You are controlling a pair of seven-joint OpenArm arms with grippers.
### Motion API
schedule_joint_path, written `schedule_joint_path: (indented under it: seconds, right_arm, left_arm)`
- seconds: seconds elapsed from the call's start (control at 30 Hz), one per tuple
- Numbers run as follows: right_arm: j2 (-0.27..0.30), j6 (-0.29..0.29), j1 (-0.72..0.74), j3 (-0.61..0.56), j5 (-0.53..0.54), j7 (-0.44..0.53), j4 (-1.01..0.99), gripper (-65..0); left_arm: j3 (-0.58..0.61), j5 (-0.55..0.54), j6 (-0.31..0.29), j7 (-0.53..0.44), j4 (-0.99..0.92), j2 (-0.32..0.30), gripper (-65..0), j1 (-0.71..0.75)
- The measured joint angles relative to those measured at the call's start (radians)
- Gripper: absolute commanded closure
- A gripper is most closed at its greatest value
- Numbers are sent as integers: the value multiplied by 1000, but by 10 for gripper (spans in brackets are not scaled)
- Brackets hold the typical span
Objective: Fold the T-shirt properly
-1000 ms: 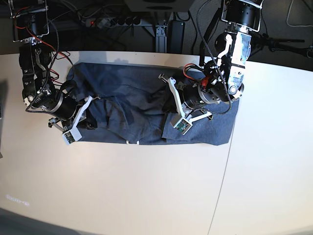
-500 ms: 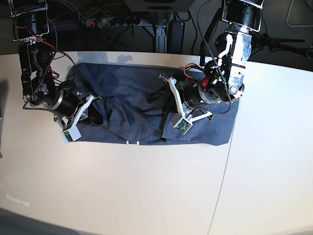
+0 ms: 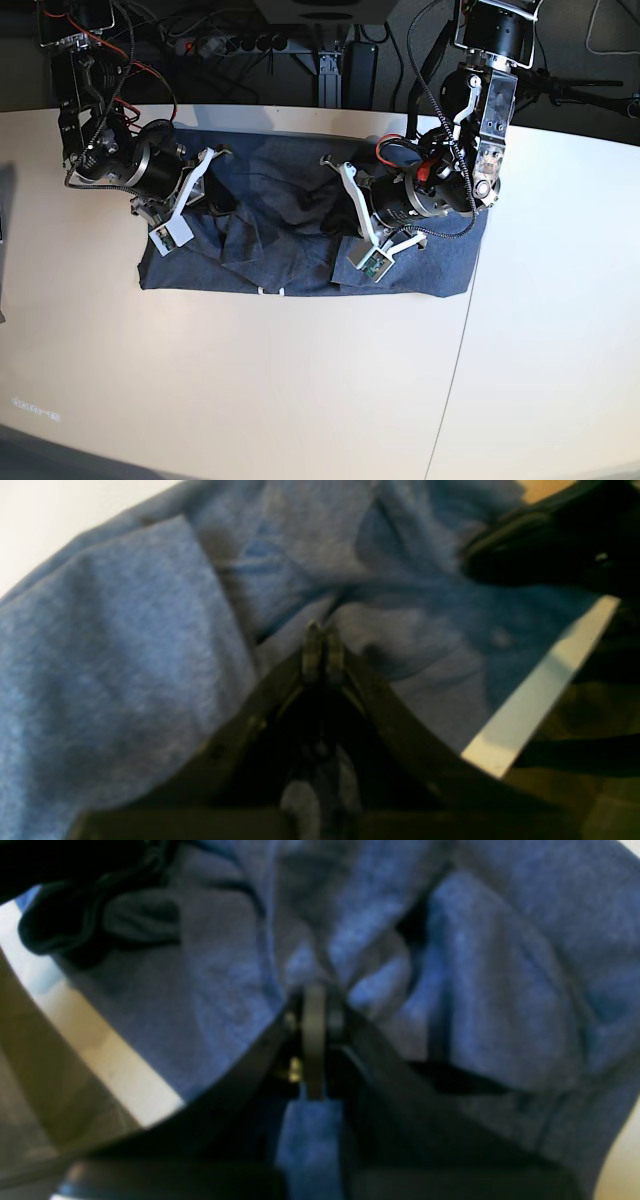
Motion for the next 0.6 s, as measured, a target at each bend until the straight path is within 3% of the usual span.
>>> schedule_joint_path:
  seconds: [0.37,0.6]
  right_arm:
    - [1,0,-51,1,-11,109,-89,0]
    - [1,0,-46,1,39,80,-69,0]
  left_arm:
    - [-3,-24,-3,24,2,0,0,-20]
    - [-106,-54,-8,54,66,0,0,-20]
